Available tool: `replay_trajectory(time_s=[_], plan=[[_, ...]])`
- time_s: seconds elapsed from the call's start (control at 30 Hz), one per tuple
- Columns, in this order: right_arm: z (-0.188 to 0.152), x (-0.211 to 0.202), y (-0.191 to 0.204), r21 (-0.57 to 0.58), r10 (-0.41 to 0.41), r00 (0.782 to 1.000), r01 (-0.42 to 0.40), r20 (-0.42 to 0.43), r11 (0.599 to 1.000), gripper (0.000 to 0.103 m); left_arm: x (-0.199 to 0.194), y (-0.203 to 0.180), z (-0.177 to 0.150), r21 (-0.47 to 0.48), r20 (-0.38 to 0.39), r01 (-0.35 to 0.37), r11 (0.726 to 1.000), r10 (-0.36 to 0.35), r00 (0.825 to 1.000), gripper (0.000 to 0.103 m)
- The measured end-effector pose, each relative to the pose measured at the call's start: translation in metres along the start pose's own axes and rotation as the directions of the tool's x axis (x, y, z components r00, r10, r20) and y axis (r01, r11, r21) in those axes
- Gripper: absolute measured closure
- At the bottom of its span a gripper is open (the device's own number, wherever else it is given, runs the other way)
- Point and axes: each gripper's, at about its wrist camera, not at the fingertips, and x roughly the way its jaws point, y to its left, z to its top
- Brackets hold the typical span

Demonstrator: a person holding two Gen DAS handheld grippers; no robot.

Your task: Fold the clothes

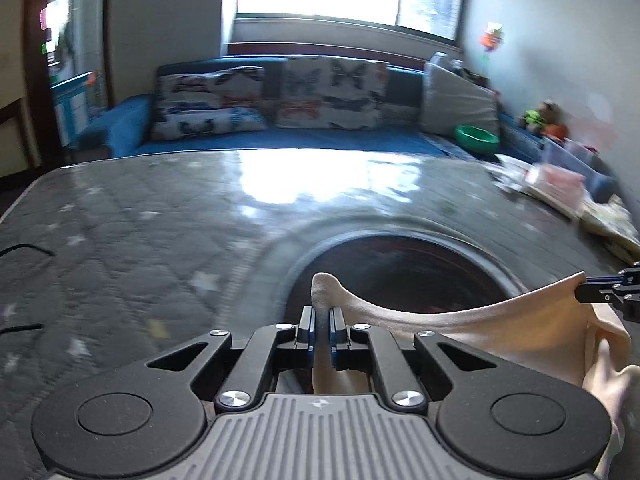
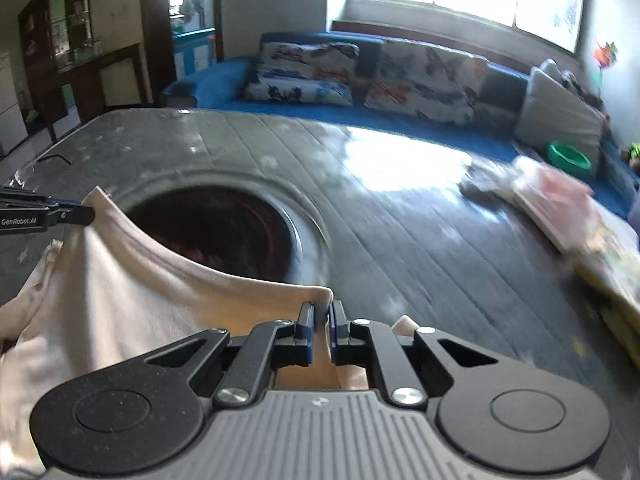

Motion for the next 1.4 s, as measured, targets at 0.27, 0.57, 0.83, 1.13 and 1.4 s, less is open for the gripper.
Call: replay_trajectory(time_s=[0.27, 0.57, 0.83, 1.13, 1.4], plan=[[0.03, 0.034, 0.011, 0.026, 0.038, 0.999, -0.038, -0.002, 0.999, 0.091, 0.009, 0.026, 0.004, -0.043, -0.022, -0.031, 0.999, 0.03, 0.999, 0.09], [0.008, 0.019, -0.035, 0.105, -0.075, 0.996, 0.08, -0.051, 0.991, 0.074, 0.005, 0.034, -0.002, -0.048, -0.039, -0.029, 0.998, 0.027, 0.999, 0.045], [-0.013, 0.004, -0.061, 0.181, -0.091, 0.995, 0.098, -0.046, 0.979, 0.074, -0.037, -0.001, -0.021, 0.026, -0.007, 0.094, 0.995, -0.093, 0.996, 0.031], [0.006, 0.026, -0.017, 0.01, 0.015, 0.999, -0.015, -0.045, 1.0, 0.074, -0.081, -0.057, -0.055, 0.167, -0.04, 0.266, 0.949, -0.263, 0.964, 0.029], [0.002, 0.035, -0.004, -0.025, -0.039, 0.998, 0.038, -0.042, 0.999, 0.097, -0.103, -0.101, -0.08, 0.289, -0.087, 0.396, 0.872, -0.388, 0.918, 0.027]])
